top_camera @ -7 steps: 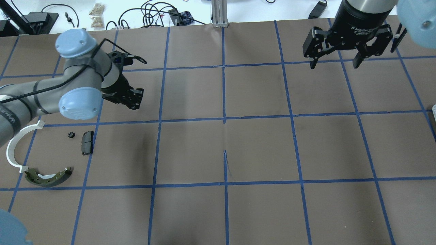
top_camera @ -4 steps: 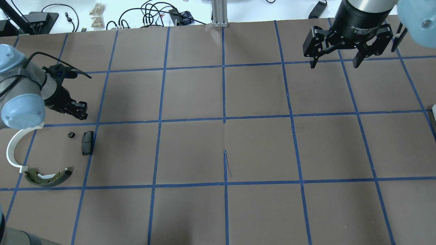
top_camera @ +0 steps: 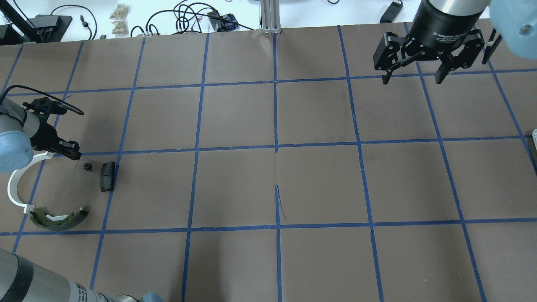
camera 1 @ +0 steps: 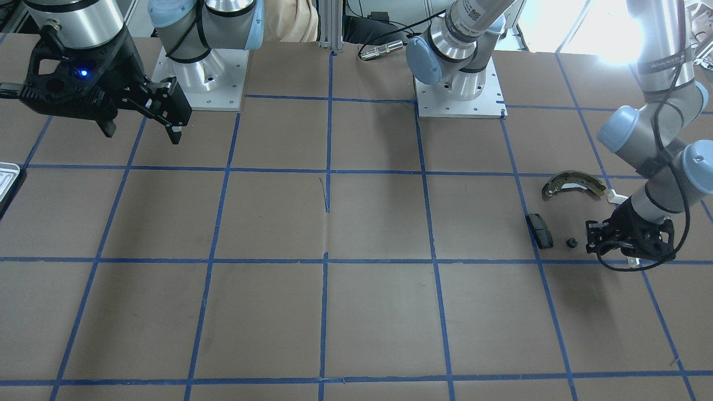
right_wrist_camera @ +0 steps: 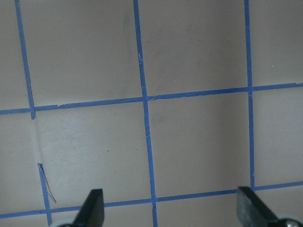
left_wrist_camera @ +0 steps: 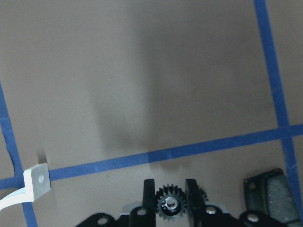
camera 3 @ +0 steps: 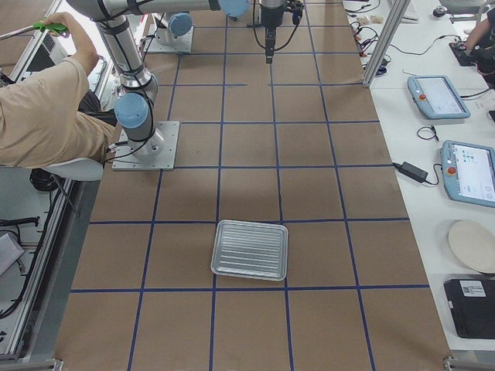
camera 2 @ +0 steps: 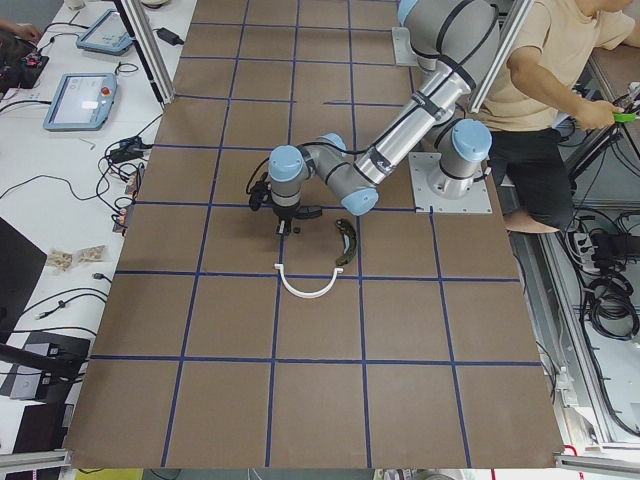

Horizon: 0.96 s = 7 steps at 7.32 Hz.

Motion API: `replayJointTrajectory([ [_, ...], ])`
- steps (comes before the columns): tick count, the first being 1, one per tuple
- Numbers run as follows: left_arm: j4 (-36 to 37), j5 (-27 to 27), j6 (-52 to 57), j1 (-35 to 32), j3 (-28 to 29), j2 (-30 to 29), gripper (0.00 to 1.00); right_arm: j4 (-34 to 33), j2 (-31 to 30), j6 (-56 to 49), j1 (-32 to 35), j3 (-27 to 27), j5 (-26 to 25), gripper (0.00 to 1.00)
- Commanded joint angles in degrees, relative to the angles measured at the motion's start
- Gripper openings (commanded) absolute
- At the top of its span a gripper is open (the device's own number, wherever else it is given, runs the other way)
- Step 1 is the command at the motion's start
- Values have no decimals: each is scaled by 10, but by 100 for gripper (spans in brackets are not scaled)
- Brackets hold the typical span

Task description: Place bearing gear from tray to pile

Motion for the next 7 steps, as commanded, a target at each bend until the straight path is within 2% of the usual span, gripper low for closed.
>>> replayJointTrajectory([
  [1, 2, 0, 3, 5, 9, -9, 12, 1, 0, 0, 0, 0, 0, 100],
  [2, 1, -2, 3, 5, 5, -9, 52, 0, 0, 0, 0, -1, 2, 100],
  [3, -4, -2, 2, 5, 5, -8, 60, 0, 0, 0, 0, -2, 1, 100],
  [4, -7, -3, -3, 4, 1, -7, 77, 0, 0, 0, 0, -2, 0, 100],
  [5, -25, -2, -4, 4, 2, 2, 82, 1, 0, 0, 0, -2, 0, 100],
  [6, -58, -2, -5, -1, 18, 11, 84, 1, 0, 0, 0, -1, 0, 100],
  [7, -111, -2, -32, -14, 53, 28, 85, 1, 0, 0, 0, -2, 0, 100],
])
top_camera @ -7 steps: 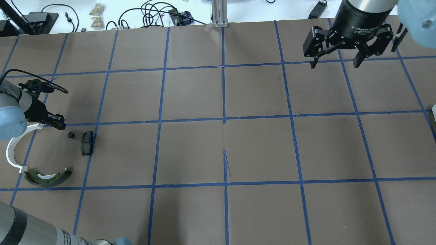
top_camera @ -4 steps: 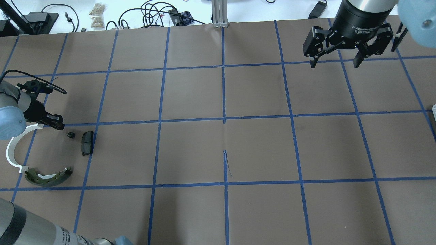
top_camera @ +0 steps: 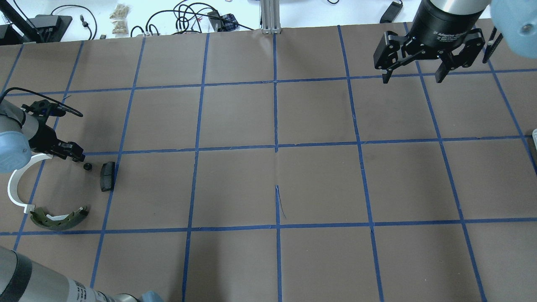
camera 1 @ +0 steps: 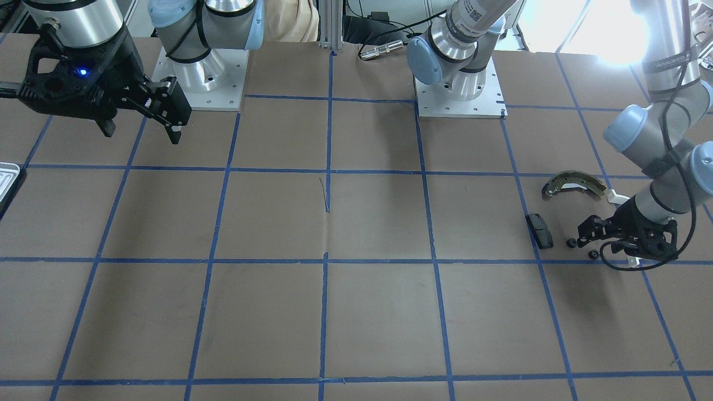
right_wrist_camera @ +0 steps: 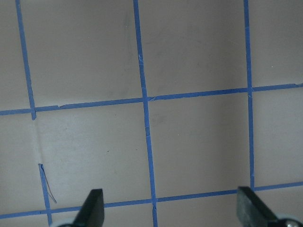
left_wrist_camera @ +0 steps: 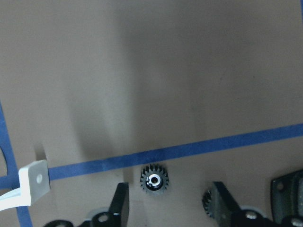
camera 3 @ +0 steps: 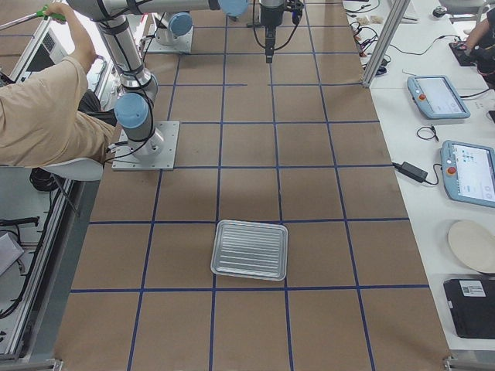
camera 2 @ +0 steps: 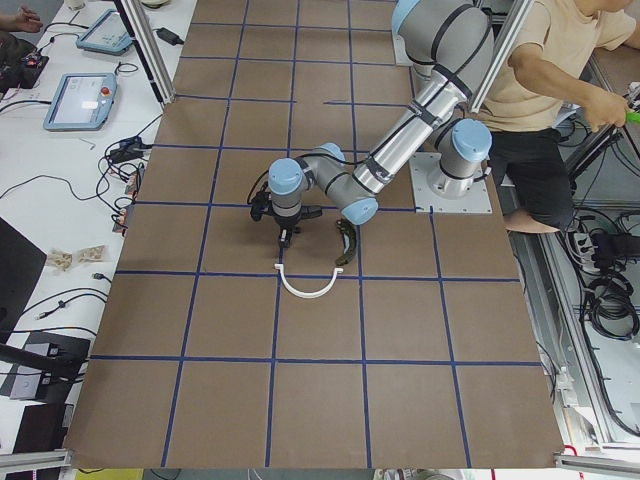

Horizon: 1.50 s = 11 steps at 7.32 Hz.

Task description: Place bearing gear from tray to pile

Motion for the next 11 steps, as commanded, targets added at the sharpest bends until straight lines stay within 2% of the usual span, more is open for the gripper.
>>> replayJointTrajectory([
  [1, -143, -2, -73, -50, 87, 35, 85, 0, 0, 0, 0, 1, 1, 100],
  [3, -316, 25, -229, -204, 220, 73, 90, 0, 0, 0, 0, 1, 2, 100],
  [4, -395, 33, -305, -275, 264, 93, 90, 0, 0, 0, 0, 1, 1, 100],
  [6, -400, 26, -399, -390, 247, 144, 90, 0, 0, 0, 0, 1, 2, 100],
  [9, -409, 25, -408, -385, 220, 208, 90, 0, 0, 0, 0, 0, 1, 100],
  [11, -398, 6, -384, -367, 163, 257, 90, 0, 0, 1, 0, 0, 1, 100],
])
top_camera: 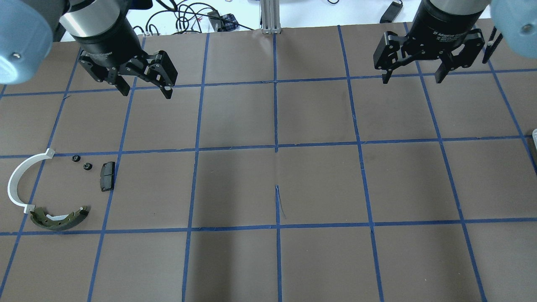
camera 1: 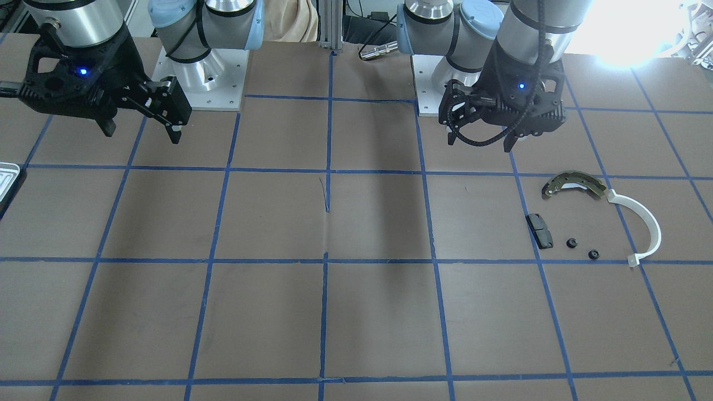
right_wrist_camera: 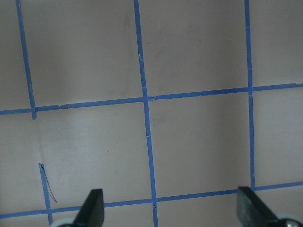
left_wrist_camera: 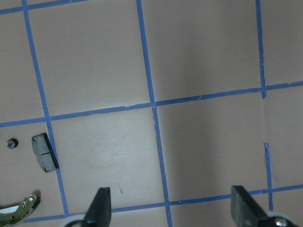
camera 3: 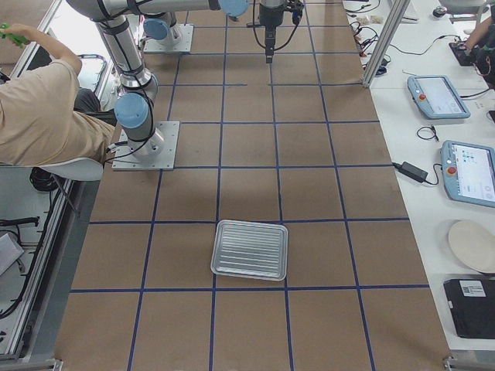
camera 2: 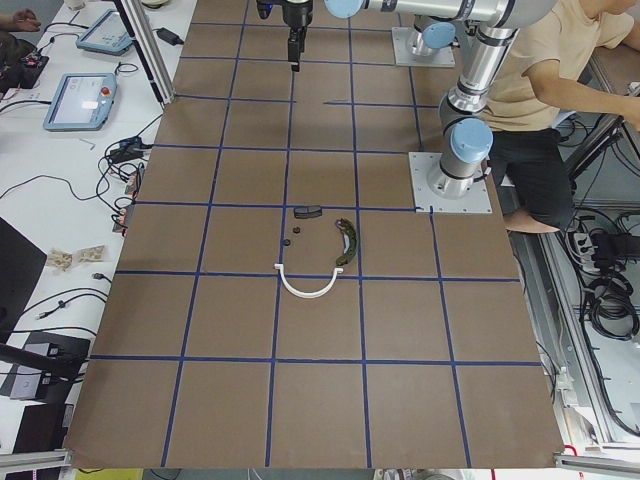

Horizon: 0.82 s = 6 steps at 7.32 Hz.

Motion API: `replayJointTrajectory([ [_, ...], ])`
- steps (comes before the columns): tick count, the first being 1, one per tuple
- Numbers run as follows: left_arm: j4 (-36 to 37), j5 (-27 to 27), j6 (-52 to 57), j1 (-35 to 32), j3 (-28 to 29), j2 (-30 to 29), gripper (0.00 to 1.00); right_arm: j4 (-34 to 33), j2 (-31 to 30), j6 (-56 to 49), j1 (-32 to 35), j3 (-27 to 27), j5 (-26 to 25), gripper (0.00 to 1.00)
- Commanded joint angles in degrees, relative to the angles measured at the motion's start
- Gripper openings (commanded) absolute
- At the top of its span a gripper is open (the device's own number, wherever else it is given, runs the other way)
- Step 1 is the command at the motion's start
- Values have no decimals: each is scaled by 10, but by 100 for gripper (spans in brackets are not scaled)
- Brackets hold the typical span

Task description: Place bearing gear from tray to pile

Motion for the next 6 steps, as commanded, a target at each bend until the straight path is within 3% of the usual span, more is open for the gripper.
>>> replayJointTrajectory([
  [1, 5, -11, 7, 26, -44, 48, 90, 0, 0, -1, 0, 0, 0, 100],
  [3, 0, -25, 7, 63, -36, 57, 100, -1, 0, -1, 0, 0, 1, 100],
  [6, -21, -25, -71, 50, -3, 33, 100, -1, 0, -1, 0, 0, 1, 100],
])
